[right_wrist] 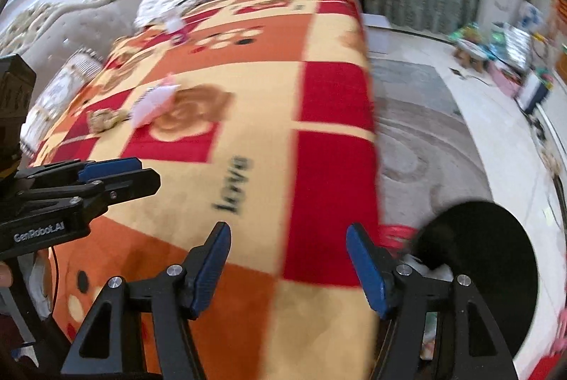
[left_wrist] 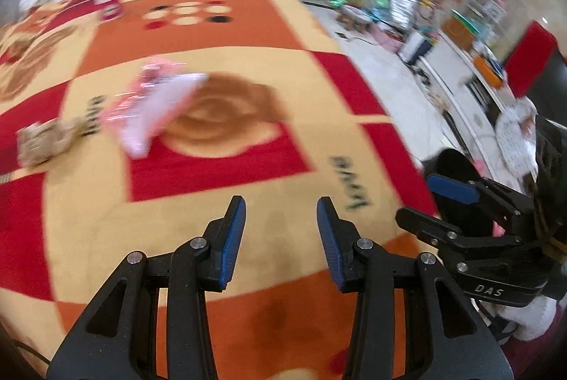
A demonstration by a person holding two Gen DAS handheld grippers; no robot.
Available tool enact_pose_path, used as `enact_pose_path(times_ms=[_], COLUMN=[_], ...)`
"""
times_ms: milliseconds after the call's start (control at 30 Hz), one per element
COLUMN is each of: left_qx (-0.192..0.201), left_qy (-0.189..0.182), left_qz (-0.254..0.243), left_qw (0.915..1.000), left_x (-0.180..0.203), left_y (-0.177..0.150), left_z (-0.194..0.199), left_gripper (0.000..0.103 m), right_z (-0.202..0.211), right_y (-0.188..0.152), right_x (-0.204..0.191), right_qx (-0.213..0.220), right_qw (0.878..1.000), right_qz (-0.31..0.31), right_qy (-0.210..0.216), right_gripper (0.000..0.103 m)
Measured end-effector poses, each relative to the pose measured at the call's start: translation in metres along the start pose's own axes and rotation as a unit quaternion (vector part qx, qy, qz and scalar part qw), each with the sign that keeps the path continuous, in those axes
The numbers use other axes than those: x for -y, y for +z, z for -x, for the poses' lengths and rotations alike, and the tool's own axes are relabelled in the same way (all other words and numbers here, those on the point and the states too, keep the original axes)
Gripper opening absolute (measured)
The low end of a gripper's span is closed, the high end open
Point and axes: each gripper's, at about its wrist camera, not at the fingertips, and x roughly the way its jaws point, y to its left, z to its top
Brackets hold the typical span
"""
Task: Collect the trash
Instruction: 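Move both empty tools back over the remaining trash on the blanket, then grasp the crumpled tissue with the left tool while the right tool grasps the pink candy packet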
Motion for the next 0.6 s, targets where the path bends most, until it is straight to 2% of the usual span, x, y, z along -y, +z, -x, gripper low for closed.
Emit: enact_pose_path(times_ms=[133, 233, 333, 400, 600], left_qx=[0.018, 0.029, 0.043, 0.051, 0.05], left_qy=[0.033, 0.054, 0.066, 0.061, 0.066], left_qz=[0.031, 0.057, 0.087, 0.1, 0.095], left_qw=[0.9988, 0.9965, 0.9931, 0.9918, 0.9921], left_x=[-0.056, -0.103, -0.145, -0.165, -0.197], left_y=[0.003, 0.01, 0.016, 0.021, 0.04], left_z=[0.017, 0.029, 0.04, 0.042, 0.029], left_gripper=[0.04, 0.041, 0.053, 0.058, 0.059], right_z=[-0.024, -0.041, -0.059, -0.074, -0.108], right_y=[0.023, 0.041, 0.063, 0.082, 0.122], right_x=[-0.044, -0.072, -0.098, -0.116, -0.151], right_qx=[-0.011, -0.015, -0.011, -0.009, -0.014], right_qw=[0.999, 0.997, 0.996, 0.994, 0.988], right_qz=[0.039, 0.062, 0.074, 0.085, 0.128], right_qy=[0.019, 0.036, 0.055, 0.069, 0.081], right_gripper=[0.074, 0.075, 0.078, 0.081, 0.088])
